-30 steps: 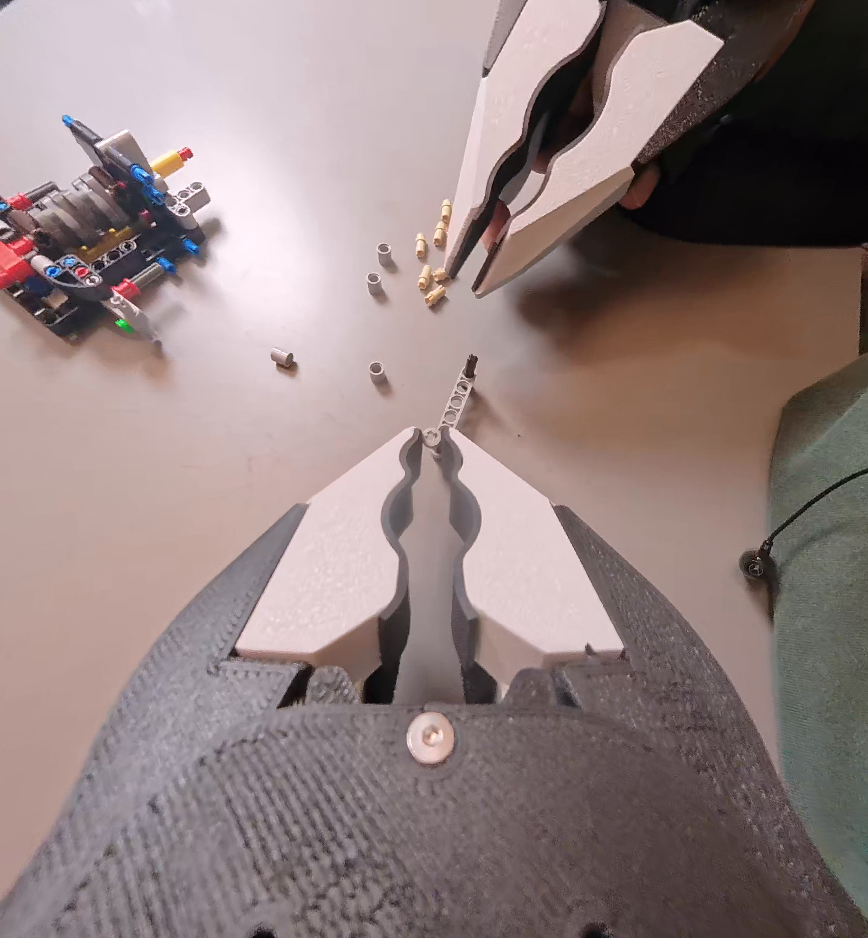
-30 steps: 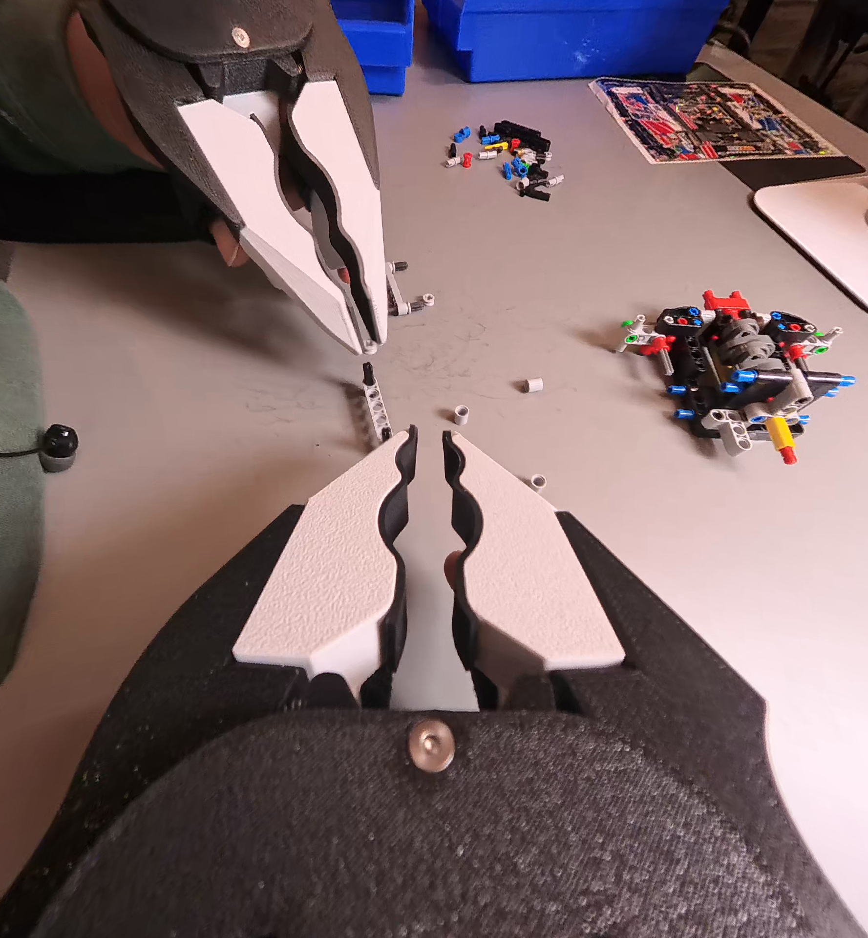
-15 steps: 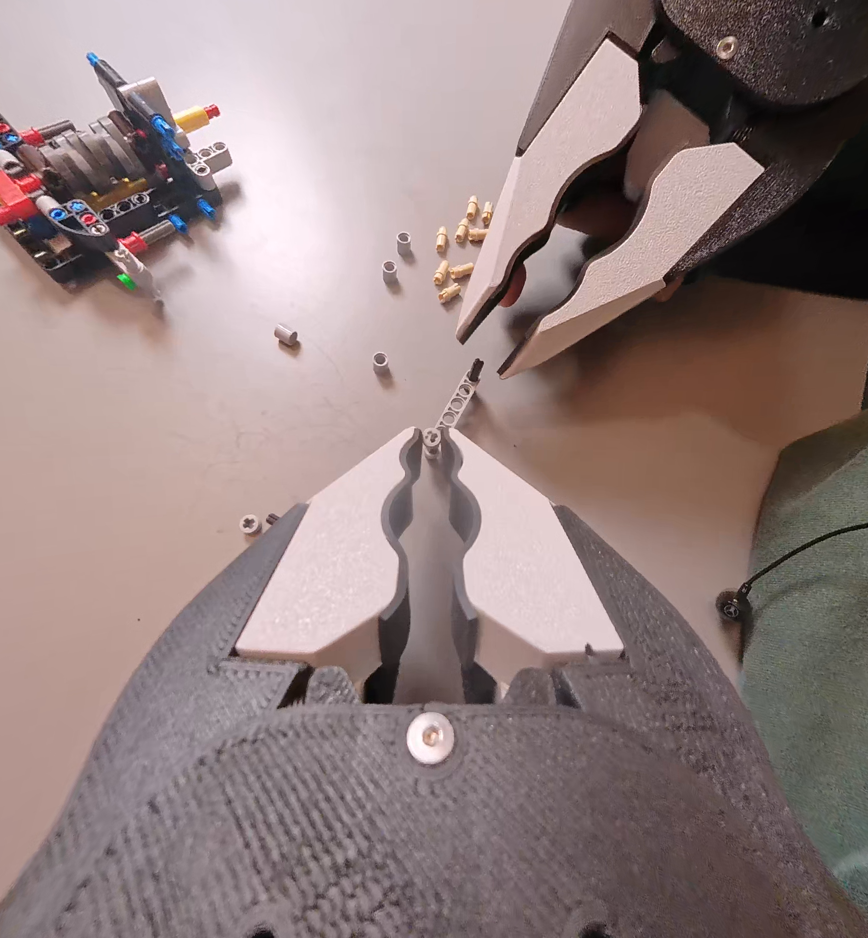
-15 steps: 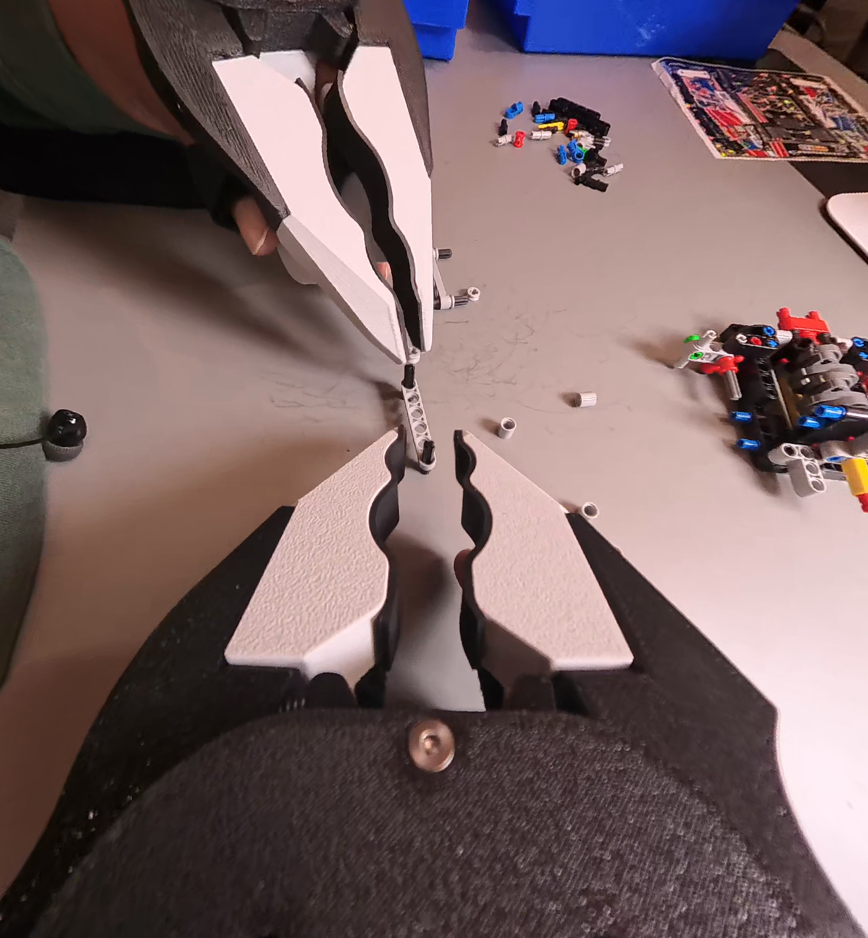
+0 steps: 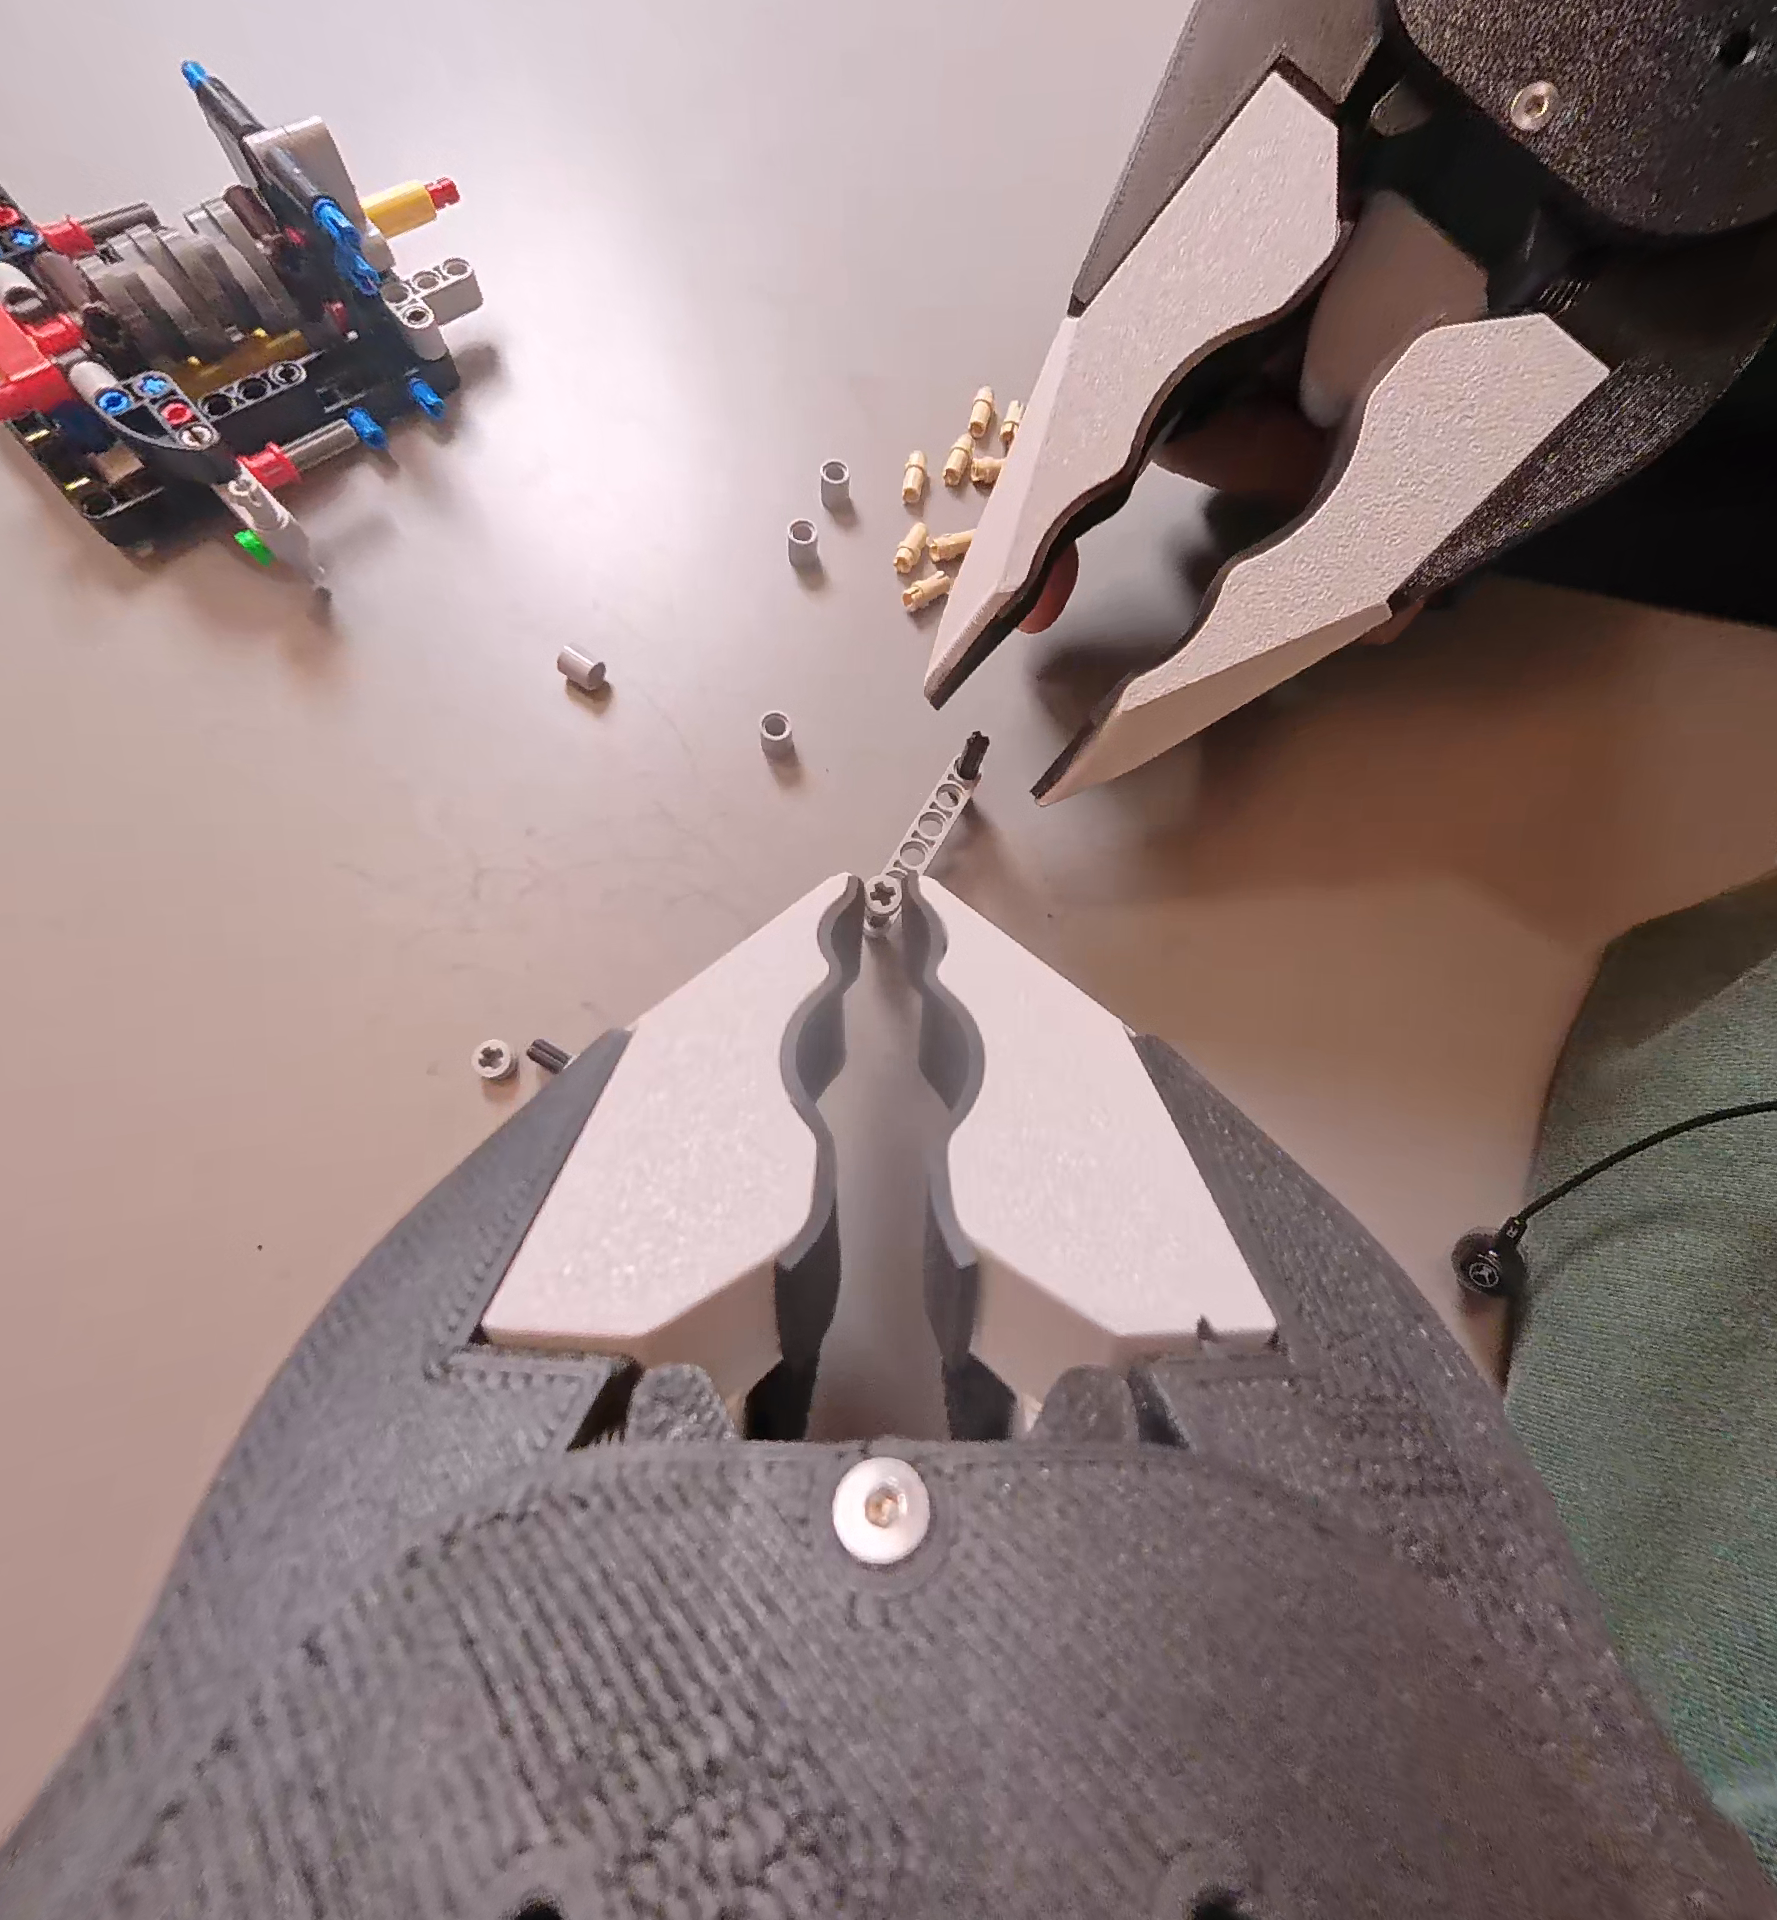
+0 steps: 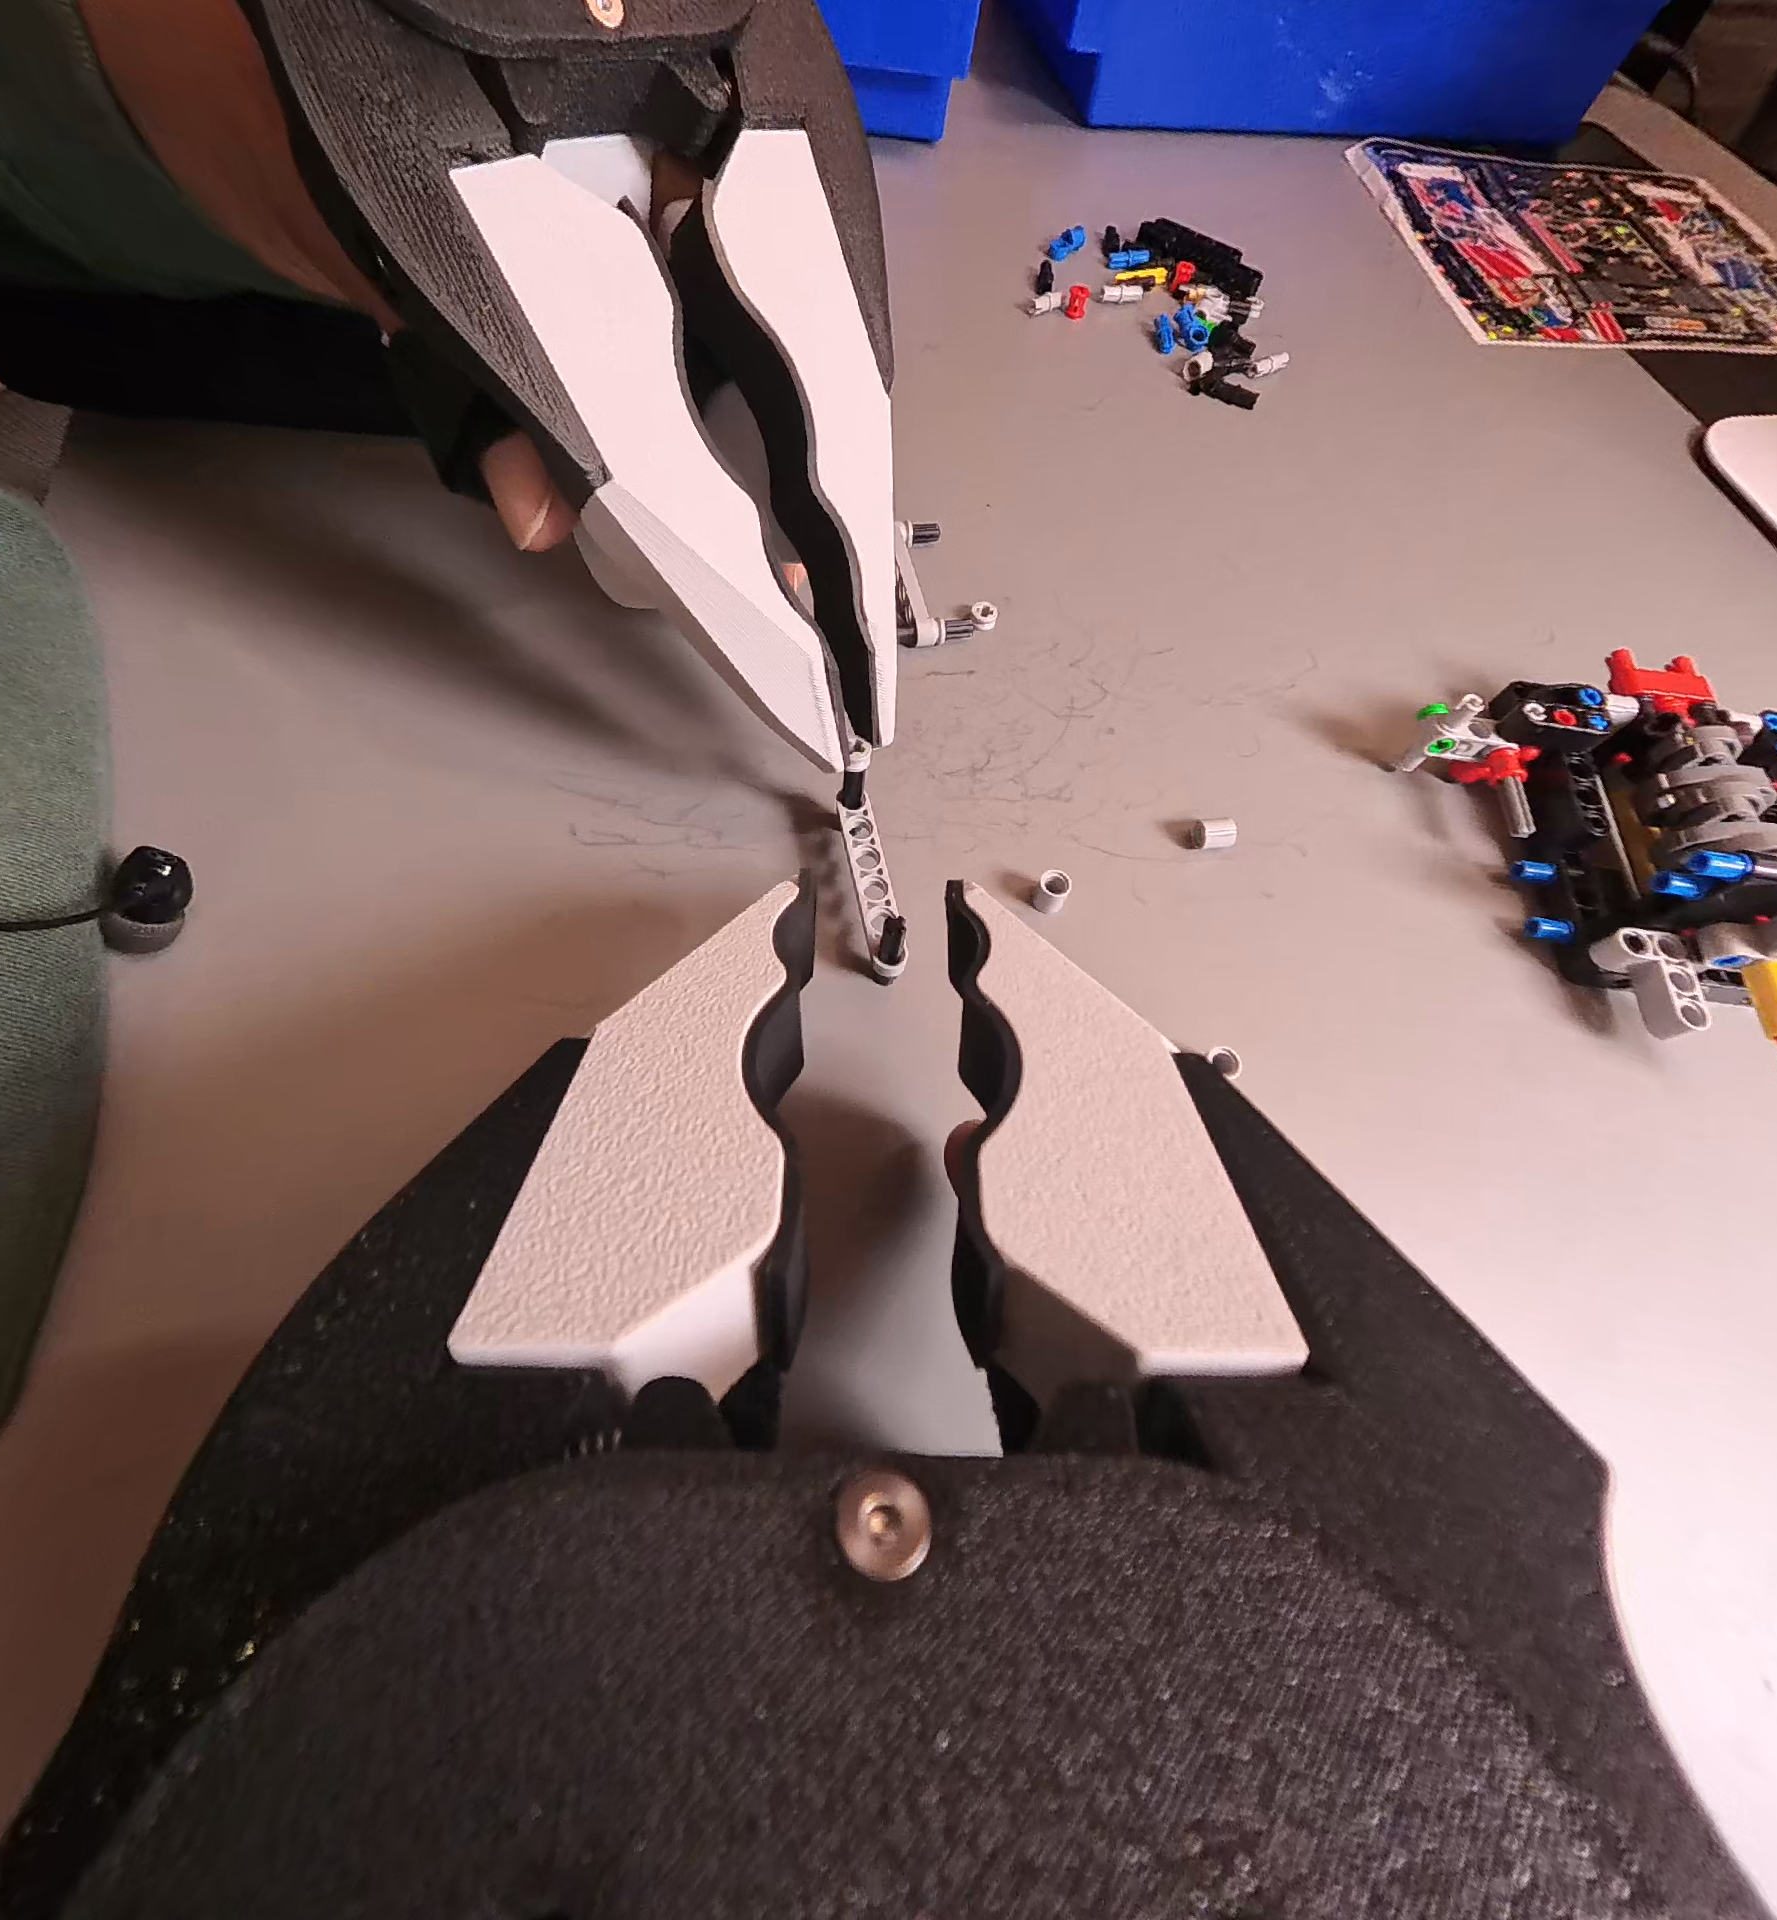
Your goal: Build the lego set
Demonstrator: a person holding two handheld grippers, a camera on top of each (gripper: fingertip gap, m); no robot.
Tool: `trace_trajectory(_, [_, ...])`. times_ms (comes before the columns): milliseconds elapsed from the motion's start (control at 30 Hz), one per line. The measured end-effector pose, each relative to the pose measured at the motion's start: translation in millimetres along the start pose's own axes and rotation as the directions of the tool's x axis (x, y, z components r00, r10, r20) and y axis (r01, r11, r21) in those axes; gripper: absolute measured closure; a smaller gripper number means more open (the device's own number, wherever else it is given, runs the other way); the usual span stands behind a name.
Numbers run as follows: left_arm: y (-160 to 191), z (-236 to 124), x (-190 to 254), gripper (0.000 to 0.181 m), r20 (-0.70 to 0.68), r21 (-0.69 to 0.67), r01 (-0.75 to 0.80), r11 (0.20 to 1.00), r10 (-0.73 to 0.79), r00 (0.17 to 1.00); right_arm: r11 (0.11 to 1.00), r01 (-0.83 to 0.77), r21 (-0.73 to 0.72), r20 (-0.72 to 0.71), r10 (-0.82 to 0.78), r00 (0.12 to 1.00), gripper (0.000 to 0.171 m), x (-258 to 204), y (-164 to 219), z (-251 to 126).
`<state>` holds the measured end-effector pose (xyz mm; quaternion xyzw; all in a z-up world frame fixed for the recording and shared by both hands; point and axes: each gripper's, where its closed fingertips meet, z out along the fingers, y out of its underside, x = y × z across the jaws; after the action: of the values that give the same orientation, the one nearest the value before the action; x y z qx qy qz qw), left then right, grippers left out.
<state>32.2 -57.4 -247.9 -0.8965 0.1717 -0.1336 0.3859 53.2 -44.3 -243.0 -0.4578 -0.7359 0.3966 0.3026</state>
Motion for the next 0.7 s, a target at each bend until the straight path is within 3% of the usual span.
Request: trace_trajectory(700, [0.6,2.6,0.3,0.177,-0.006,-0.047,-0.017,0.999,0.017,1.0,1.0,0.006,-0.002,-0.01,-0.006,1.0,0.148,0.9,0.3,-0.5])
